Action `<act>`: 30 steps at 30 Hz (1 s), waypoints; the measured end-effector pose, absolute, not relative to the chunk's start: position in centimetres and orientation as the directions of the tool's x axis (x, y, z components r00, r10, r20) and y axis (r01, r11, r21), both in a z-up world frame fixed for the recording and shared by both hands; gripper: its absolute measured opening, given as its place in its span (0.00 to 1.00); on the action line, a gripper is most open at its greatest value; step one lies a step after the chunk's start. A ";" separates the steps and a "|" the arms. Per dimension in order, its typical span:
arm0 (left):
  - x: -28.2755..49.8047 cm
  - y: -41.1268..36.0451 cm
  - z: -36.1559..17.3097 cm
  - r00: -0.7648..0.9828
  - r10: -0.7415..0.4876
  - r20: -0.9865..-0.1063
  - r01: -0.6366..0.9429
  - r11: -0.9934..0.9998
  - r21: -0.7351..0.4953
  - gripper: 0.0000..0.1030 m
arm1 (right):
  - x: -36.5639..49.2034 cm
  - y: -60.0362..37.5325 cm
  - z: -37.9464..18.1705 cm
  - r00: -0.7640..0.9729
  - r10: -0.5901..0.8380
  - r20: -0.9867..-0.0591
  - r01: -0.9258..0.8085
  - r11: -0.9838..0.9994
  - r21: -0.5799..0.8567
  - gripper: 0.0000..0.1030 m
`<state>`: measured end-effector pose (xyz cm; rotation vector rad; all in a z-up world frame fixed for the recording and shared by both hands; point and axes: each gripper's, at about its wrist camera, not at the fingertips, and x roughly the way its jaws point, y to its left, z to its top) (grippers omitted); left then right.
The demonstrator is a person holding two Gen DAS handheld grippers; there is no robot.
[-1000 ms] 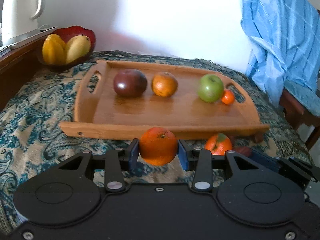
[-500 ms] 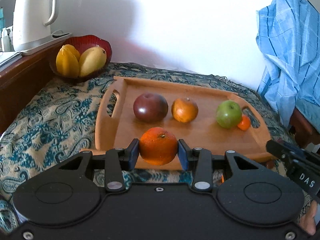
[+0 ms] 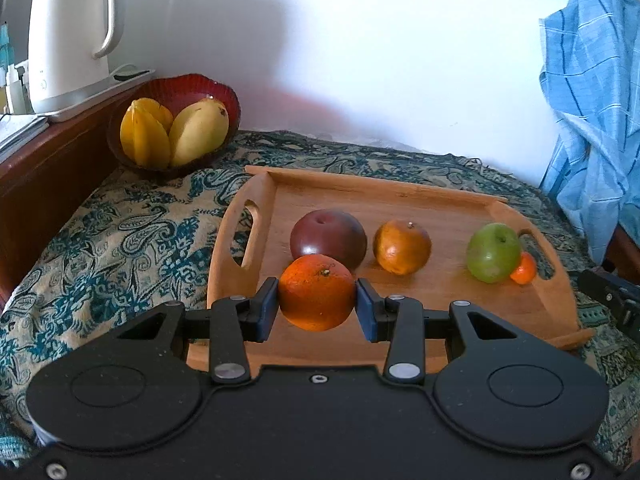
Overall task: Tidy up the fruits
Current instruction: 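Carry the tangerine and date over the wooden tray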
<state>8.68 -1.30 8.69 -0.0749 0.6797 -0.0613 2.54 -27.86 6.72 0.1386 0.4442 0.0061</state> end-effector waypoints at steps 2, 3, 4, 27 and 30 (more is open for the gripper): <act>9.4 -1.2 8.5 0.771 -0.076 -0.633 0.026 0.996 -0.088 0.38 | 3.2 -28.2 6.7 0.898 0.039 -0.437 0.022 0.991 0.134 0.33; 9.7 -1.2 8.4 0.769 -0.072 -0.635 0.024 0.996 -0.084 0.38 | 3.6 -28.4 6.6 0.895 0.042 -0.443 0.021 0.990 0.136 0.33; 10.1 -1.2 8.3 0.768 -0.068 -0.637 0.023 0.997 -0.078 0.38 | 3.9 -28.5 6.5 0.892 0.045 -0.451 0.021 0.990 0.139 0.33; 14.0 -1.1 4.7 0.714 -0.030 -0.699 -0.013 0.998 -0.057 0.38 | 8.5 -29.2 3.4 0.795 0.056 -0.604 0.053 0.986 0.161 0.33; 14.1 -1.0 4.6 0.714 -0.030 -0.699 -0.012 0.998 -0.056 0.38 | 8.7 -29.3 3.2 0.791 0.060 -0.609 0.055 0.984 0.169 0.33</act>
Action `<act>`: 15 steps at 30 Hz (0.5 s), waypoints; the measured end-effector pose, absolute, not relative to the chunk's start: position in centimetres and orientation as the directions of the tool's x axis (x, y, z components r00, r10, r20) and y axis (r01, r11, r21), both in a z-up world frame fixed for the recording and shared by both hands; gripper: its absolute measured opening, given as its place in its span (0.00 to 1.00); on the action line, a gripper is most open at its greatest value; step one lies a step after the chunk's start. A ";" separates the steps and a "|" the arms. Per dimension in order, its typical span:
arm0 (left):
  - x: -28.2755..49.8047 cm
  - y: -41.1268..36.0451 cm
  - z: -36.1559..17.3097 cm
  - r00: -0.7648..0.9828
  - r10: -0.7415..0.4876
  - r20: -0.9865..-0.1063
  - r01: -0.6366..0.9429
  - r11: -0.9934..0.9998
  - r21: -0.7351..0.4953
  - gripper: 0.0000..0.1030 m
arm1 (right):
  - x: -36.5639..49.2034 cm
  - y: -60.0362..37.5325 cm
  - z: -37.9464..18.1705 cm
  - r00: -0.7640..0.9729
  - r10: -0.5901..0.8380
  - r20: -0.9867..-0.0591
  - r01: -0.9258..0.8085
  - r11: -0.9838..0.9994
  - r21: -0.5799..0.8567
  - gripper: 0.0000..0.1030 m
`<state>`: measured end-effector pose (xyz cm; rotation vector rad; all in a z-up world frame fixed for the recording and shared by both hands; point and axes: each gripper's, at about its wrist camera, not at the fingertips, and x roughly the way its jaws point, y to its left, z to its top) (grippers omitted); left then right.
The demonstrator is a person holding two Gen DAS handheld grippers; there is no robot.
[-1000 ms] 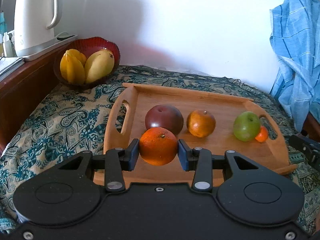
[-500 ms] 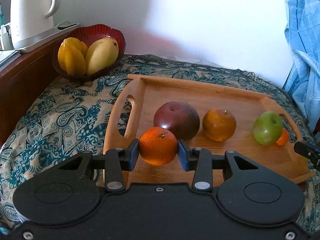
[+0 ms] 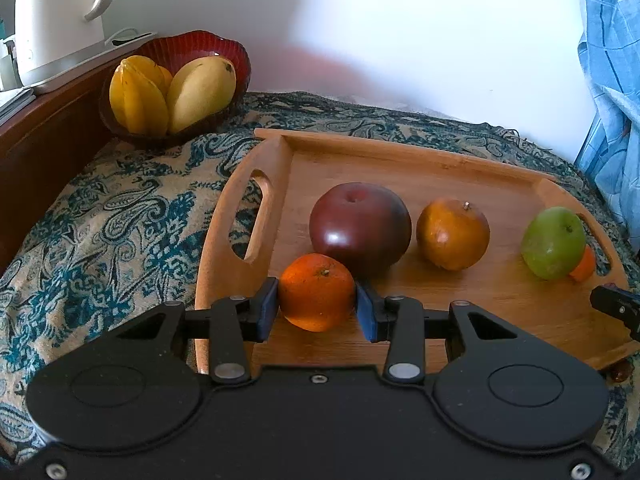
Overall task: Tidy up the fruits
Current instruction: 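Carry the tangerine and date over the wooden tray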
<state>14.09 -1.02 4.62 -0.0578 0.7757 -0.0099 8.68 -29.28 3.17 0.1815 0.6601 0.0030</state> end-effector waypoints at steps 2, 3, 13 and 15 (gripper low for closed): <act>14.1 -1.0 4.5 0.714 -0.029 -0.700 -0.011 0.999 -0.053 0.38 | 8.7 -29.3 3.0 0.788 0.062 -0.612 0.055 0.984 0.169 0.34; 14.1 -1.0 4.4 0.716 -0.030 -0.698 -0.009 0.999 -0.052 0.38 | 8.7 -29.3 3.0 0.787 0.061 -0.614 0.055 0.984 0.168 0.34; 14.1 -1.0 4.3 0.722 -0.033 -0.691 -0.003 0.999 -0.051 0.38 | 9.1 -29.0 2.5 0.772 0.057 -0.633 0.057 0.986 0.158 0.34; 14.0 -1.0 4.3 0.723 -0.035 -0.690 -0.002 0.999 -0.053 0.38 | 9.1 -28.8 2.4 0.772 0.055 -0.634 0.055 0.987 0.153 0.34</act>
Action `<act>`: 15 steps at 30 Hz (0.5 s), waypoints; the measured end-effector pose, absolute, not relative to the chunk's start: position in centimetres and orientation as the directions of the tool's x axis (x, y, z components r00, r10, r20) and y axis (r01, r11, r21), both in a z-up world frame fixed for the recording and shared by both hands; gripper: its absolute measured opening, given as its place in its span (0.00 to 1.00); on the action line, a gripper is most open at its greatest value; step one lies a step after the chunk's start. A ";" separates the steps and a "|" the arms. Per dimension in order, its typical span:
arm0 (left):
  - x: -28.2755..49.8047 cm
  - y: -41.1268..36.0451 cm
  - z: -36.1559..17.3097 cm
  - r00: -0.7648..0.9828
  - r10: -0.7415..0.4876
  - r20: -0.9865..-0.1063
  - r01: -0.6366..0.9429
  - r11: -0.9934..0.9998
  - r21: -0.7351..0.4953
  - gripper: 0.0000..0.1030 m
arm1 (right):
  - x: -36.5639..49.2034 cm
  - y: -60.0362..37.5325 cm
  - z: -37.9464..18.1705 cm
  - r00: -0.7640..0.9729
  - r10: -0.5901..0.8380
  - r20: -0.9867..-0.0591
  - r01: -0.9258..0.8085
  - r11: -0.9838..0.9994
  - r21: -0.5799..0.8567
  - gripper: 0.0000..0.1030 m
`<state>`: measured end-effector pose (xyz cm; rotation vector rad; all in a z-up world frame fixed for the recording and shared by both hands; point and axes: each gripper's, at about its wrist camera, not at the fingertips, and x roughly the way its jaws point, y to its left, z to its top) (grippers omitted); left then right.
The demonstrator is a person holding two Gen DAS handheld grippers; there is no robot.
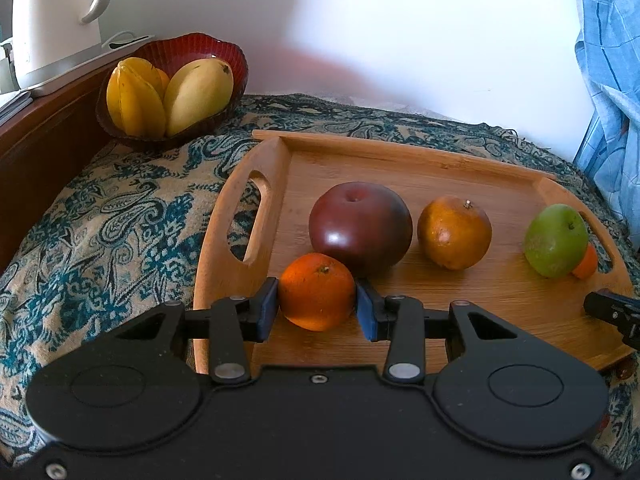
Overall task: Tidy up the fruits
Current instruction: 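Carry the tangerine and date over the wooden tray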
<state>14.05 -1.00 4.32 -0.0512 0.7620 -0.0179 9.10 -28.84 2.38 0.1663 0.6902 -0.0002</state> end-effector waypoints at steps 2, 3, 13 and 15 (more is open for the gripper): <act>14.0 -1.0 4.3 0.724 -0.036 -0.688 -0.001 0.999 -0.054 0.38 | 9.0 -28.7 2.3 0.773 0.051 -0.633 0.053 0.988 0.144 0.34; 14.0 -0.9 4.3 0.725 -0.037 -0.688 -0.001 0.998 -0.055 0.38 | 9.0 -28.7 2.3 0.773 0.049 -0.632 0.053 0.988 0.142 0.34; 13.9 -1.0 4.2 0.725 -0.033 -0.687 -0.003 0.999 -0.052 0.38 | 9.0 -28.6 2.3 0.774 0.046 -0.632 0.053 0.989 0.137 0.34; 14.0 -1.0 4.1 0.725 -0.033 -0.688 -0.004 0.999 -0.053 0.38 | 9.0 -28.6 2.3 0.774 0.047 -0.632 0.052 0.989 0.137 0.34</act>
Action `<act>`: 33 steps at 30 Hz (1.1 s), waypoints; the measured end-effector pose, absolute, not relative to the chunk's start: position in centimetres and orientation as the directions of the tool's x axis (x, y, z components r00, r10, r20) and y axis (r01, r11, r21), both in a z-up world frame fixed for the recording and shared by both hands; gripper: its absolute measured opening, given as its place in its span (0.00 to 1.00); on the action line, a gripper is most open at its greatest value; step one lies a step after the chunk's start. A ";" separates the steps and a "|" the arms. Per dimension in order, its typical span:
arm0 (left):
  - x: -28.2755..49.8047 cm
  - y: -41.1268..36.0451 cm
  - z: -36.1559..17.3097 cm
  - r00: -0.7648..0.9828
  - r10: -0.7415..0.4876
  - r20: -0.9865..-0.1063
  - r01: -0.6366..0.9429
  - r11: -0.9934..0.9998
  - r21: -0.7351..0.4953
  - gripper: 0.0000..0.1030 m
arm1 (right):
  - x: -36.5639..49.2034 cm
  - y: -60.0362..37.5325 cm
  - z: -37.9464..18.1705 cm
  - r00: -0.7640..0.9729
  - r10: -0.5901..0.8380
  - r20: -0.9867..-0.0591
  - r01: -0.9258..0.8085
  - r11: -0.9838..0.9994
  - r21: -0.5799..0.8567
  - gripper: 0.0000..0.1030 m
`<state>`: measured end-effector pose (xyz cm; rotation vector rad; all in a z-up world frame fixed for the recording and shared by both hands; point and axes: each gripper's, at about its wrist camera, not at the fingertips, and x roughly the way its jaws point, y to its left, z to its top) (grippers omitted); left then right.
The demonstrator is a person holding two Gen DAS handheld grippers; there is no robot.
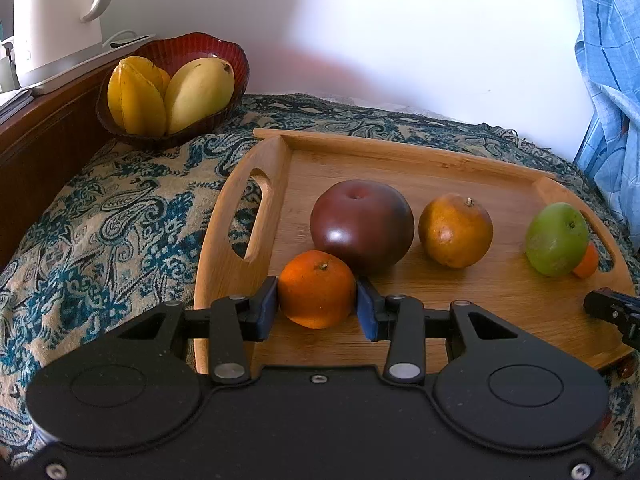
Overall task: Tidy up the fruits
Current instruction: 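Lower the tangerine and date onto the tray and open both tools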
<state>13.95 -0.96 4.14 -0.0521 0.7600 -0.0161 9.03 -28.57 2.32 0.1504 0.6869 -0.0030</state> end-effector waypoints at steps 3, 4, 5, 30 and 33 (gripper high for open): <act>13.9 -1.0 4.2 0.725 -0.034 -0.688 -0.004 0.999 -0.054 0.38 | 9.0 -28.5 2.3 0.774 0.046 -0.632 0.052 0.989 0.136 0.34; 13.9 -1.0 4.1 0.725 -0.034 -0.688 -0.005 0.999 -0.054 0.38 | 9.0 -28.5 2.3 0.774 0.046 -0.632 0.052 0.989 0.136 0.34; 13.9 -1.0 4.1 0.725 -0.034 -0.688 -0.006 0.998 -0.055 0.38 | 9.0 -28.5 2.3 0.774 0.046 -0.632 0.051 0.990 0.134 0.34; 12.9 -0.9 4.8 0.732 -0.041 -0.680 0.003 0.998 -0.058 0.48 | 8.3 -28.1 2.9 0.798 0.051 -0.601 0.036 0.991 0.131 0.53; 12.4 -1.0 5.2 0.741 -0.043 -0.670 0.007 0.998 -0.058 0.55 | 8.0 -28.1 3.1 0.807 0.052 -0.588 0.040 0.989 0.142 0.57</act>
